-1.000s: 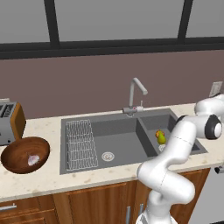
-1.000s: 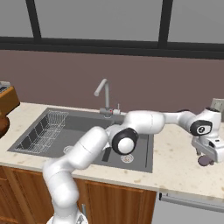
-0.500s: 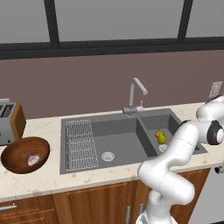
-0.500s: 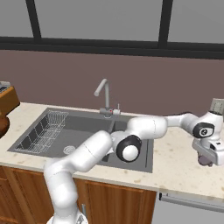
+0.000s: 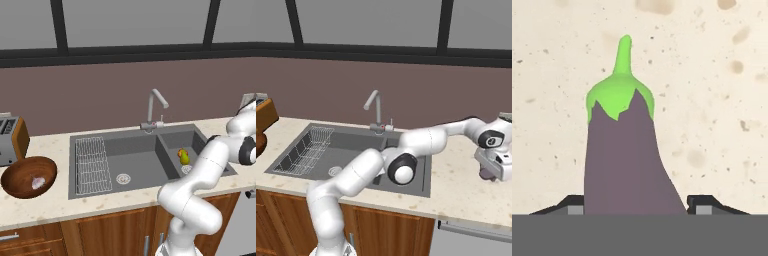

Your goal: There is a mixed pile of frozen fruits and vegetables on the counter. Locate all the frozen vegetables and place the items in a bowl on the counter. Take all the frozen fruits and defrost them in a running sink.

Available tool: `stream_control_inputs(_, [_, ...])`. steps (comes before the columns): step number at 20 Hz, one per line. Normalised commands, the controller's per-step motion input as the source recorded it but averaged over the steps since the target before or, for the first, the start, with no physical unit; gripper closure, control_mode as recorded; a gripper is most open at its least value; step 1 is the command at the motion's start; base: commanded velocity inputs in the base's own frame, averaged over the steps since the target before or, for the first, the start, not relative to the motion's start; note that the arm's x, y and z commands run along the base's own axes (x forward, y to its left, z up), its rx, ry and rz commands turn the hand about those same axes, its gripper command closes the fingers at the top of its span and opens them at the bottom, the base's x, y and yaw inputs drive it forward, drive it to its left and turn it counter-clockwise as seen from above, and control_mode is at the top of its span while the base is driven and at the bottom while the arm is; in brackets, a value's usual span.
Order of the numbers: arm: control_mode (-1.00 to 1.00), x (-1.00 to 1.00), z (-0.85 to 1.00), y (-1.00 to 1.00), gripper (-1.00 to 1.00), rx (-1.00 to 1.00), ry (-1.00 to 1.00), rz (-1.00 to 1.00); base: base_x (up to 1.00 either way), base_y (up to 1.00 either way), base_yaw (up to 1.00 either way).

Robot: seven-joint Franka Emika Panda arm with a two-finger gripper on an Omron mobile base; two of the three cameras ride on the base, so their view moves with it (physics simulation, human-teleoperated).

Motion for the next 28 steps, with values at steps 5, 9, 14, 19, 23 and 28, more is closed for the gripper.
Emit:
stream_control_inputs(5, [-1.0,-0.12,0.06,0.45,1.0,-0.13,-0.22,0.0,0.0,0.0,0.0])
stream_control_inputs(9, [-1.0,0.0,0.0,0.49,1.0,-0.16,-0.2,0.0,0.0,0.0,0.0])
stream_control_inputs(14, [-1.0,-0.03,-0.02,0.46,1.0,-0.15,-0.15,-0.01,0.0,0.0,0.0])
stream_control_inputs(19, [-1.0,-0.11,0.0,0.39,1.0,-0.08,-0.15,-0.04,0.0,0.0,0.0])
stream_control_inputs(23, [-1.0,-0.14,0.0,0.39,1.0,-0.06,-0.17,-0.04,0.0,0.0,0.0])
stream_control_inputs(28, [-1.0,-0.03,0.2,0.51,1.0,-0.09,-0.01,0.0,0.0,0.0,0.0])
